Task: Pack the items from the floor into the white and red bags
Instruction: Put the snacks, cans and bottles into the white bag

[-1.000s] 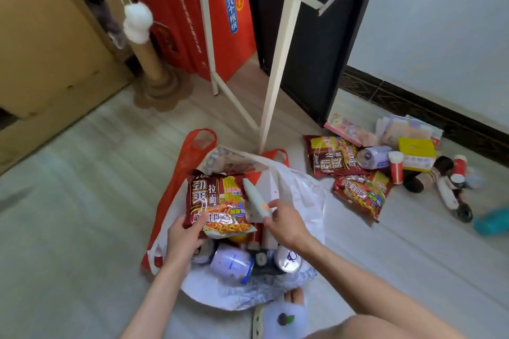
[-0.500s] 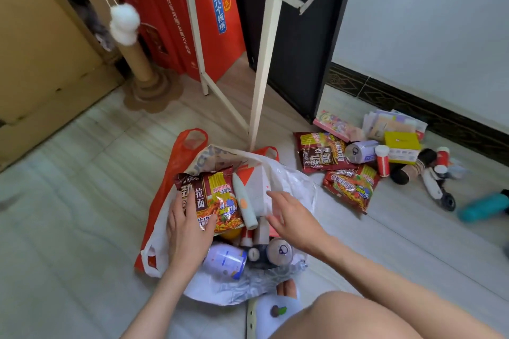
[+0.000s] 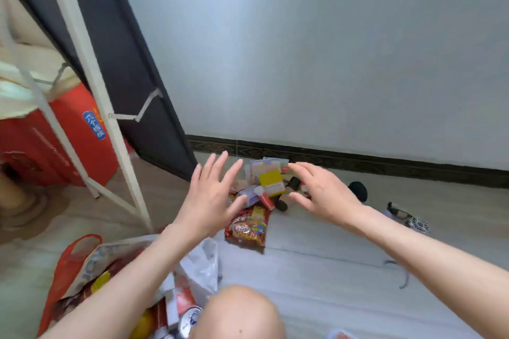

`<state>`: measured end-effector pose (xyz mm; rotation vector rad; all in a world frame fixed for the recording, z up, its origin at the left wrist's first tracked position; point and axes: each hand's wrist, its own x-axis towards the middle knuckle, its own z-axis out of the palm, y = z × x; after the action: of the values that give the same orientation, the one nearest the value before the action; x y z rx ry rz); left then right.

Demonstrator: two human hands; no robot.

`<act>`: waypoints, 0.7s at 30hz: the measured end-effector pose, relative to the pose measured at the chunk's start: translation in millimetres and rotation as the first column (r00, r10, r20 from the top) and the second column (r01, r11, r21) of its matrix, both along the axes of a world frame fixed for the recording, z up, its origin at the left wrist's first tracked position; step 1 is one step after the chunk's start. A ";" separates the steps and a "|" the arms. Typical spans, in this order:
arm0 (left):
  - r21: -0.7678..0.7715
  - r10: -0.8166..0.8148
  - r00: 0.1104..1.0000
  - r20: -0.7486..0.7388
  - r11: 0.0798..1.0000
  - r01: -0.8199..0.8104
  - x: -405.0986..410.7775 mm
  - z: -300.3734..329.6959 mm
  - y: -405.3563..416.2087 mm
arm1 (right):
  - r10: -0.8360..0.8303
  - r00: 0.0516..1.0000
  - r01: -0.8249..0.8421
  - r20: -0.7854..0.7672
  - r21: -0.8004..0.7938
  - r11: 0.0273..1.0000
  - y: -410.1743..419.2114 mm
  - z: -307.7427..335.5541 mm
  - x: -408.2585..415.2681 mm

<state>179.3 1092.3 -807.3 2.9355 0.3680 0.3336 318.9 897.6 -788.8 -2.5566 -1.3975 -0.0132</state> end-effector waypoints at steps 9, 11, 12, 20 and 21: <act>0.172 -0.428 0.898 -0.098 0.882 0.439 143.5 4.0 -150.9 | -0.427 0.903 0.429 -0.052 0.055 0.901 -186.0 4.5 57.0; 0.110 -0.455 0.882 -0.118 0.877 0.467 162.2 -25.4 -185.9 | -0.510 0.851 0.518 -0.123 0.040 0.855 -216.4 -20.5 68.6; 0.045 -0.451 0.881 -0.140 0.886 0.461 168.8 -42.1 -203.1 | -0.546 0.823 0.556 -0.155 0.023 0.831 -230.0 -37.3 74.5; -0.285 -0.404 0.862 -0.307 0.903 0.322 216.4 -195.0 -256.5 | -0.782 0.449 0.815 -0.432 -0.162 0.557 -292.8 -212.6 115.6; -0.308 -0.389 0.874 -0.292 0.903 0.299 224.9 -208.9 -257.6 | -0.798 0.403 0.838 -0.448 -0.169 0.518 -293.3 -231.3 120.4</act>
<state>404.2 834.7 -1016.1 2.7188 -0.0815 -0.2687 439.3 604.3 -1020.1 -2.6169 0.1523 0.3639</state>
